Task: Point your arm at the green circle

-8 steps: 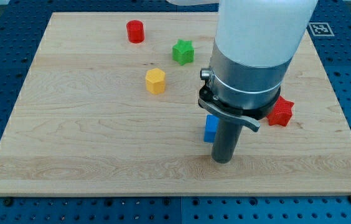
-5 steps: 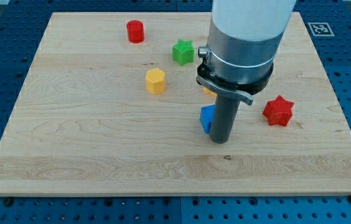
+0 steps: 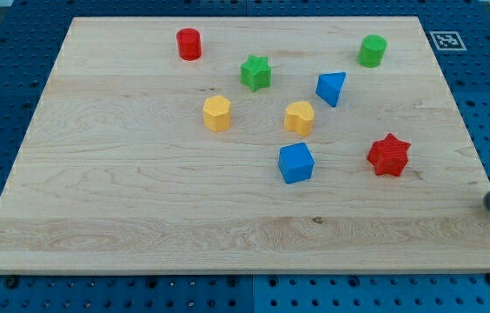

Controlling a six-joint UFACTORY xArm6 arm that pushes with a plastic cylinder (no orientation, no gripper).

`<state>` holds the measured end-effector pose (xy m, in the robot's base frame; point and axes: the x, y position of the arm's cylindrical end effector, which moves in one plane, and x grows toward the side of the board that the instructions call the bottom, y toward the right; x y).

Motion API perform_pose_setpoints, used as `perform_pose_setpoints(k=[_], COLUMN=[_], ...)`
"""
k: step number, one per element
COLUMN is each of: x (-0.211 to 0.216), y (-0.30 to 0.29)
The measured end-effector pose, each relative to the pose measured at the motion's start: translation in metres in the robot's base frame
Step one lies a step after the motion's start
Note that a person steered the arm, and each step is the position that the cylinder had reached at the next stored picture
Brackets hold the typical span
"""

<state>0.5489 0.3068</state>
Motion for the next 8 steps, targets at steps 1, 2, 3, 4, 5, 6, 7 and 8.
perform_pose_setpoints(k=[1, 2, 3, 4, 5, 6, 7, 8], x=[-0.045, -0.096, -0.152, -0.196, -0.215, -0.267, -0.308, -0.312], y=[0.014, 0.015, 0.012, 0.009, 0.009, -0.012, -0.048, -0.084])
